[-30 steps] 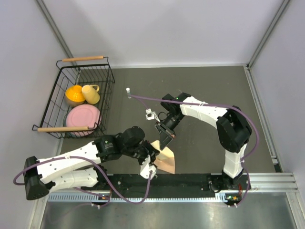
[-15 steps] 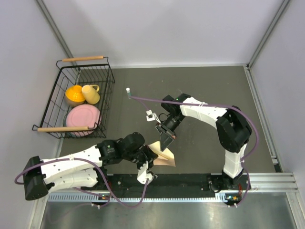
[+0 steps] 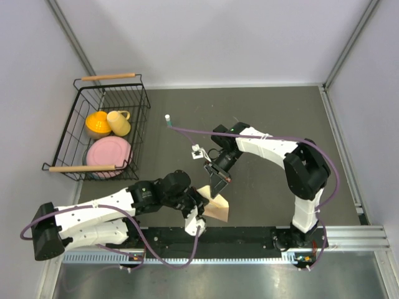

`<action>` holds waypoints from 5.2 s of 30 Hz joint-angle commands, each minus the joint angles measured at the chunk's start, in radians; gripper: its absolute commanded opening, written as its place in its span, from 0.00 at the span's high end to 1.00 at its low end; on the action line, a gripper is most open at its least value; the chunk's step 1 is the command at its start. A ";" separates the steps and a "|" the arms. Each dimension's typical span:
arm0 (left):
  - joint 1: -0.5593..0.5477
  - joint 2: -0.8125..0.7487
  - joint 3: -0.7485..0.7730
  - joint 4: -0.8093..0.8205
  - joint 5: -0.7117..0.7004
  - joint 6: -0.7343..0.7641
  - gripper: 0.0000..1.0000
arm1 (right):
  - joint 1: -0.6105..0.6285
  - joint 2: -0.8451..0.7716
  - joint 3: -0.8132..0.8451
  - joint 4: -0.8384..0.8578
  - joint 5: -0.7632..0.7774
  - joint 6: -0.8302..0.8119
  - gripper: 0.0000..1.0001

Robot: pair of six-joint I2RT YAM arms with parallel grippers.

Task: Place the letter into the envelope and seal it
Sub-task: Place the letter in the envelope, then place the envelope at the center of the board.

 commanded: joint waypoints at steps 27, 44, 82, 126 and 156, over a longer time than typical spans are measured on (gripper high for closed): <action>0.334 0.049 -0.039 0.213 0.461 -0.566 1.00 | -0.007 -0.100 -0.039 -0.004 -0.135 -0.149 1.00; 0.387 0.049 -0.140 0.363 0.481 -0.764 1.00 | -0.072 -0.079 -0.061 0.000 -0.181 -0.171 1.00; 0.144 -0.006 -0.244 0.334 0.141 -0.173 0.21 | -0.108 0.015 -0.055 0.000 -0.179 -0.149 1.00; 0.807 0.364 0.527 -0.048 0.185 -1.343 0.01 | -0.710 0.251 0.222 0.140 0.551 0.036 1.00; 0.931 1.054 1.119 -0.045 -0.287 -1.048 0.21 | -0.681 0.009 -0.092 0.229 0.488 0.274 0.44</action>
